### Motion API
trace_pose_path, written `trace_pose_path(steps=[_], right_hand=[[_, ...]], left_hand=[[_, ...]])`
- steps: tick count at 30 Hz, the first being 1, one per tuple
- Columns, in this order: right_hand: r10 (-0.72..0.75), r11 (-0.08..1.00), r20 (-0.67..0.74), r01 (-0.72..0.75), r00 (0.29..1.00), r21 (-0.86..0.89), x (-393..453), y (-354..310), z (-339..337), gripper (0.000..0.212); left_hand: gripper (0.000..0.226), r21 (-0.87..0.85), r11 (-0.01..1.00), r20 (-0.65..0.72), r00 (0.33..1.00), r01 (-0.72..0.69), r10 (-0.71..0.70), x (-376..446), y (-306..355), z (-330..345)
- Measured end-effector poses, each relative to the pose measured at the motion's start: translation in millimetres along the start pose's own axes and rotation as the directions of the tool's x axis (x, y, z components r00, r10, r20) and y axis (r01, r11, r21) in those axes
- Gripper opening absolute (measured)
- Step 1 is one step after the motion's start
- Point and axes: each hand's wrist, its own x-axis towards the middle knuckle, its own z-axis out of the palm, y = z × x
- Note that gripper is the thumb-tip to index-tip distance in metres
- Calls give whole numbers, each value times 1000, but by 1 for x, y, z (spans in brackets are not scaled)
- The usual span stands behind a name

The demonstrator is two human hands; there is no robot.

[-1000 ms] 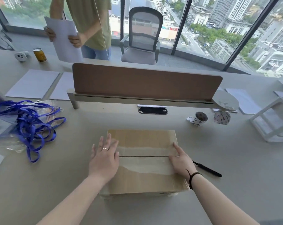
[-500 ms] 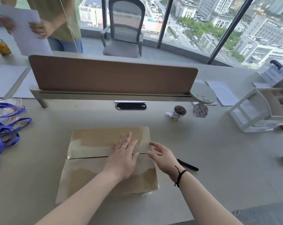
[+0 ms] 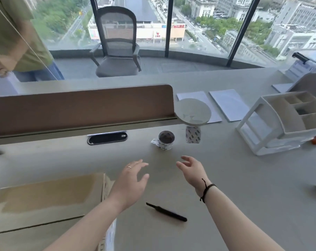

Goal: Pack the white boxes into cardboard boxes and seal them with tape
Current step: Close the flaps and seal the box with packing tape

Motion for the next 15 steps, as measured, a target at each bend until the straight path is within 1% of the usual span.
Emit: trace_pose_path(steps=[3, 7, 9, 12, 13, 15], right_hand=[[56, 995, -109, -46, 992, 90, 47, -5, -30, 49], [88, 977, -160, -54, 983, 206, 103, -17, -54, 60], [91, 965, -144, -51, 985, 257, 124, -23, -62, 61], [67, 949, -73, -41, 995, 313, 149, -28, -69, 59], [57, 947, -52, -38, 997, 318, 155, -28, -71, 56], [56, 949, -27, -44, 998, 312, 164, -28, -75, 41]], left_hand=[[37, -50, 996, 8, 997, 75, -75, 18, 16, 11], [28, -192, 963, 13, 982, 188, -189, 42, 27, 24], [25, -251, 937, 20, 969, 243, -246, 53, 30, 30], [23, -291, 907, 43, 951, 305, -306, 72, 35, 39], [22, -311, 894, 50, 945, 323, -324, 79, 37, 42], [22, -342, 869, 73, 933, 356, -353, 94, 44, 47]])
